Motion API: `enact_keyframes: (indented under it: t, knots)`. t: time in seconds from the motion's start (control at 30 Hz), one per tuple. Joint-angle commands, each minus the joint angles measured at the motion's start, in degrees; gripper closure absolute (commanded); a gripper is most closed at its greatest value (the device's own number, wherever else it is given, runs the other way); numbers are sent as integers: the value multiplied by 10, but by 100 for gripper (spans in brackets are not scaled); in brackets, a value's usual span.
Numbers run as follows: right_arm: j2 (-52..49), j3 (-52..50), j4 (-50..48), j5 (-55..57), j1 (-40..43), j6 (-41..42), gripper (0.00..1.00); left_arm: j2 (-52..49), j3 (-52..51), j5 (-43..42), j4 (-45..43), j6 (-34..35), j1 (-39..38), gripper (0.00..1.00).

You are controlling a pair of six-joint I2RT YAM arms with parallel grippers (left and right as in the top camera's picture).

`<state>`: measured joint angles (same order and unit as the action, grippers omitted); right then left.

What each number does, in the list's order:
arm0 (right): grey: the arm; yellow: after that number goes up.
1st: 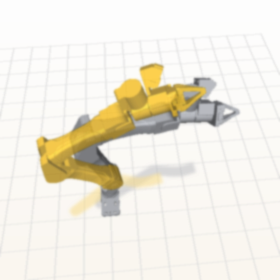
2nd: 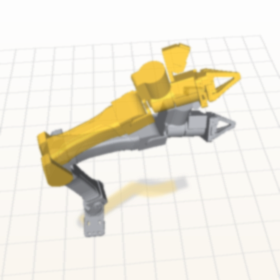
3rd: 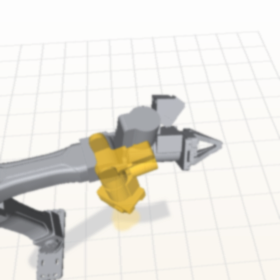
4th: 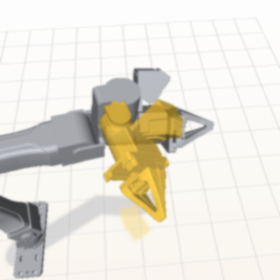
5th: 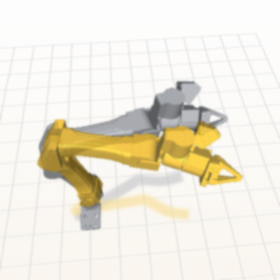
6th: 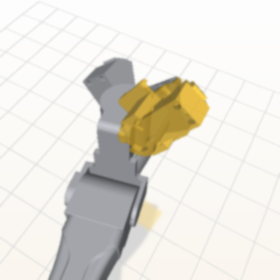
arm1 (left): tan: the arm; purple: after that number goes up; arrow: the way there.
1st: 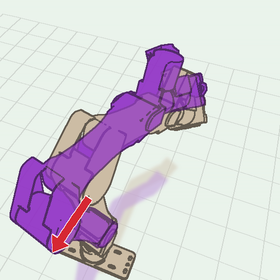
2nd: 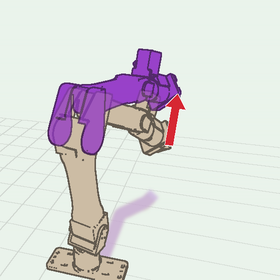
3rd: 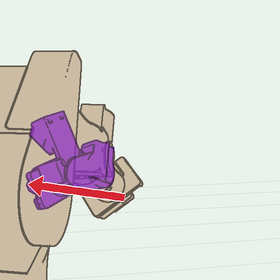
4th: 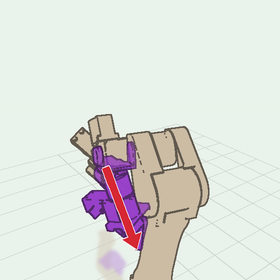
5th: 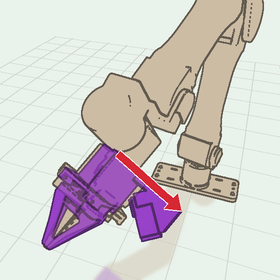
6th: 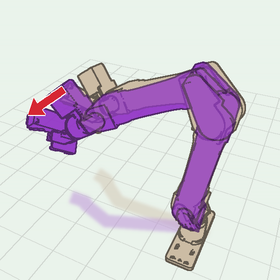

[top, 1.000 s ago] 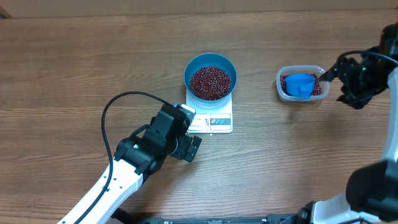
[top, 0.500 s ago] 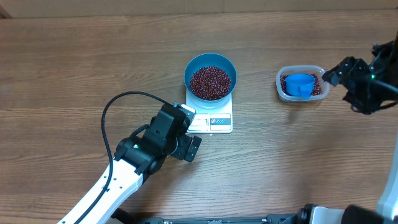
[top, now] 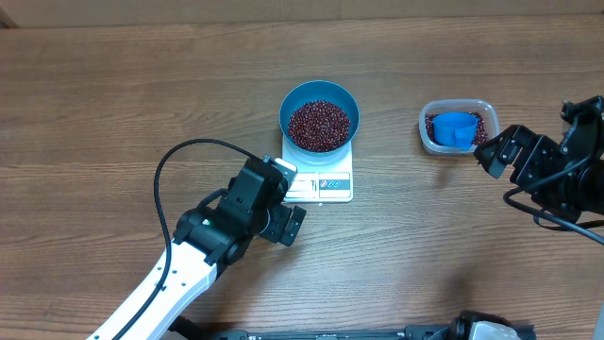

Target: Scoop item into bowl and weigh 150g on scale

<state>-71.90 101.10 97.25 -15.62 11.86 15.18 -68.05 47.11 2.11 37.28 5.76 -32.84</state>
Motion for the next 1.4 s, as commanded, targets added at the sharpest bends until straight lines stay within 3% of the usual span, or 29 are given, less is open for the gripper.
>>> enact_keyframes:
  t: [0.0, 0.53, 0.9, 1.2, 1.37]
  knots:
    - [1, 14, -2, 5, -3, -2, 0, -1, 13, -5, 0, -6, 3, 0]
    - [1, 14, -12, -2, -3, -5, 0, -1, 13, -5, 0, -6, 3, 0]
    - [55, -5, -193, 92, -35, -38, 0, -1, 13, -5, 0, -6, 3, 0]
    - [202, -236, -459, 74, -36, -63, 0, -1, 13, -5, 0, -6, 3, 1]
    - [329, -461, -671, 74, -52, -65, 0, -1, 13, -5, 0, -7, 3, 1]
